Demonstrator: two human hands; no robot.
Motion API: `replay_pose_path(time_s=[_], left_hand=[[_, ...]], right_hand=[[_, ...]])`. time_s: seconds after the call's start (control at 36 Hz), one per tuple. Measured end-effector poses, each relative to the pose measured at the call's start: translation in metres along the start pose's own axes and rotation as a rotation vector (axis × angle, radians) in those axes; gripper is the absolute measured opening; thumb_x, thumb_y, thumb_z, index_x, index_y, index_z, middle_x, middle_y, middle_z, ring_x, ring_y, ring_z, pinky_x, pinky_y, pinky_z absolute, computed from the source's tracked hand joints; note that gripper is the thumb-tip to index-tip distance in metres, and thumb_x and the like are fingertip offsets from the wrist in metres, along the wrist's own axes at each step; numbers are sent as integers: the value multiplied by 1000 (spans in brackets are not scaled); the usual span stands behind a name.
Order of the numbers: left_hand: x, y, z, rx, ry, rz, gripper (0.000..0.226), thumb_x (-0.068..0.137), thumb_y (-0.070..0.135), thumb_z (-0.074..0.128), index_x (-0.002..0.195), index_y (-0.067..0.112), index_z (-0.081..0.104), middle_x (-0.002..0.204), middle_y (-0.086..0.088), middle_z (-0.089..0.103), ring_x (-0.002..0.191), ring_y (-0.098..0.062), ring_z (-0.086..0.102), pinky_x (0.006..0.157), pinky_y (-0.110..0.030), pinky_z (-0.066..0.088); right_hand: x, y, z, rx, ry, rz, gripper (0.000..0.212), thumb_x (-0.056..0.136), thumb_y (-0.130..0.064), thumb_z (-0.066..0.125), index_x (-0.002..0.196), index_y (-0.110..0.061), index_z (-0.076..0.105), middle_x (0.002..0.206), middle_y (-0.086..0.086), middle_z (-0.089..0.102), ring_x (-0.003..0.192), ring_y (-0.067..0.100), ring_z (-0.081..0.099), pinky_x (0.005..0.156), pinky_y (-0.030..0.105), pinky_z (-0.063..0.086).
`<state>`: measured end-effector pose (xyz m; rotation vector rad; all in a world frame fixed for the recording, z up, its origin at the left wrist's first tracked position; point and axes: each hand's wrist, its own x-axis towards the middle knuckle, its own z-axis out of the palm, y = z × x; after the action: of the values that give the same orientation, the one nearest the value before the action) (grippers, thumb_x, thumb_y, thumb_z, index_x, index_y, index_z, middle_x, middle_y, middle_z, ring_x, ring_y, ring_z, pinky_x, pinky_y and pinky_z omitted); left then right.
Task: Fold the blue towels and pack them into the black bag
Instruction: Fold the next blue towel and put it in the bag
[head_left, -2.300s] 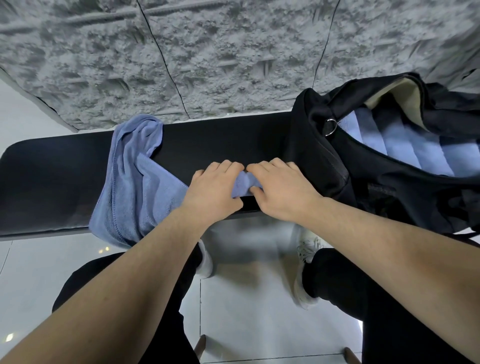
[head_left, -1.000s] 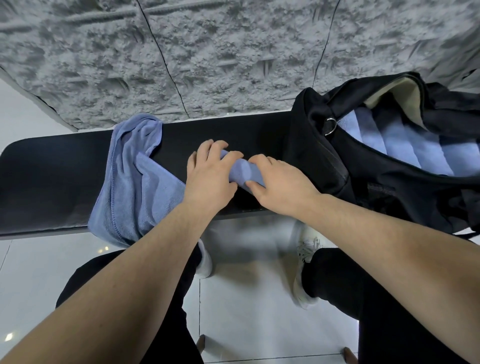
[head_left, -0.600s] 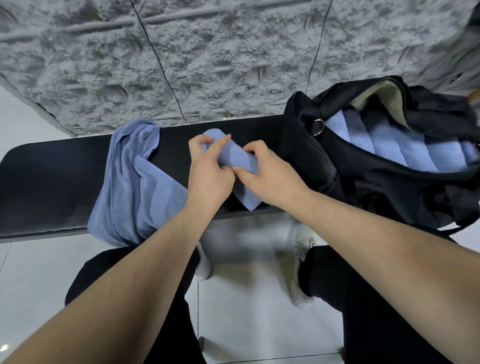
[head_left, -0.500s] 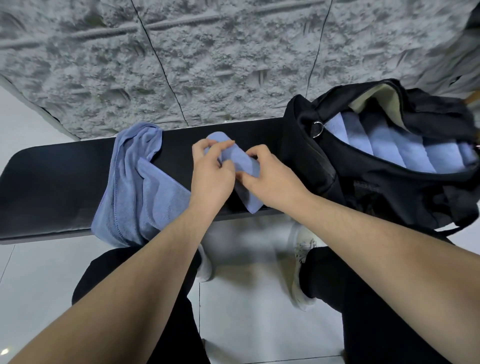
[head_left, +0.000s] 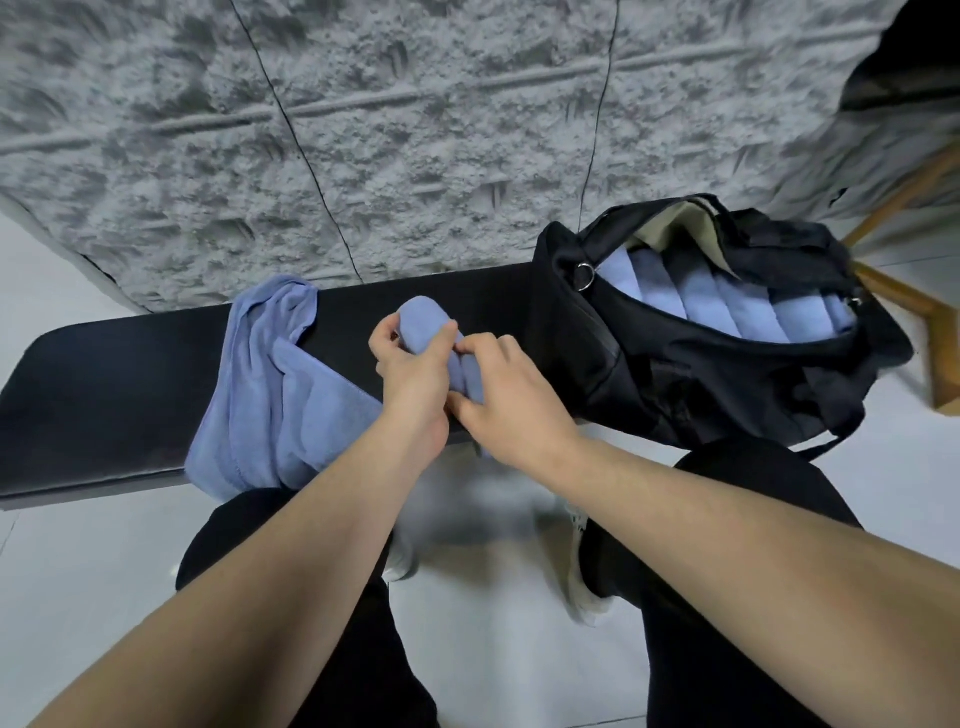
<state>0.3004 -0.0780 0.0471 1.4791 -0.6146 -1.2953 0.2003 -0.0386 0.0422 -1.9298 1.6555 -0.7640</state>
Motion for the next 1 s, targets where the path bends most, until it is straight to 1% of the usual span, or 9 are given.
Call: replay_pose_path(time_s=[0.11,0.25,0.39,0.44,0.53,0.64,0.72,0.86,1.0], left_hand=[[-7,8,-6,-95,-78,-130,72,89,23,70,144,45,29,134,2,50,113,-24,60,88,-45,57],[-17,23,-5,-236,-147,-91,58,89,12,67,140,34,47,126,-1,64,104,-22,68,70,-33,59],[-33,31,10,-331,-225,-103,51,87,7,68,131,28,56,113,-4,72,96,-23,73,71,-35,59],[-39,33,18,-329,-234,-92,50,89,7,65,132,30,54,108,-2,73,92,-21,74,69,-33,59],[-44,39,30,-268,-239,-43,59,91,4,59,138,36,45,117,3,66,94,-18,72,71,-33,58],[-53,47,45,-173,-221,-50,60,88,8,60,133,43,44,111,10,64,90,-16,69,69,-35,57],[-55,48,59,-91,-270,-33,66,87,10,64,141,38,38,125,2,60,101,-19,66,74,-35,56],[-62,48,84,45,-394,57,71,91,24,65,148,38,24,142,2,47,120,-15,56,104,-36,48],[-72,47,113,188,-322,230,43,94,23,59,130,31,36,135,0,45,113,-14,53,99,-32,45]], right_hand=[[-6,-2,-7,102,-7,27,48,85,-35,69,127,-25,51,115,-2,49,103,14,53,84,30,47],[-1,-8,-25,671,-2,287,40,91,-39,66,126,-30,47,122,-1,51,101,7,54,80,14,40],[12,-9,-44,1081,-240,552,75,75,-60,72,138,-27,45,121,0,62,103,13,66,83,29,52],[14,-9,-49,1184,-260,576,71,78,-54,73,139,-24,50,122,6,67,101,20,70,83,36,55],[15,-7,-62,1102,-245,468,45,96,-41,60,139,-29,51,123,0,68,106,17,69,95,36,54],[11,-1,-85,940,-280,410,51,101,-41,51,150,-34,37,139,-7,57,114,12,63,101,34,51],[9,4,-106,814,-253,356,50,104,-38,46,152,-37,32,143,-14,47,115,2,55,95,21,47],[7,25,-150,731,-254,383,44,102,-39,49,146,-41,43,147,-14,48,129,5,49,109,28,41],[1,52,-194,736,-241,449,35,103,-33,48,137,-40,53,120,-9,69,86,5,67,66,21,52]])
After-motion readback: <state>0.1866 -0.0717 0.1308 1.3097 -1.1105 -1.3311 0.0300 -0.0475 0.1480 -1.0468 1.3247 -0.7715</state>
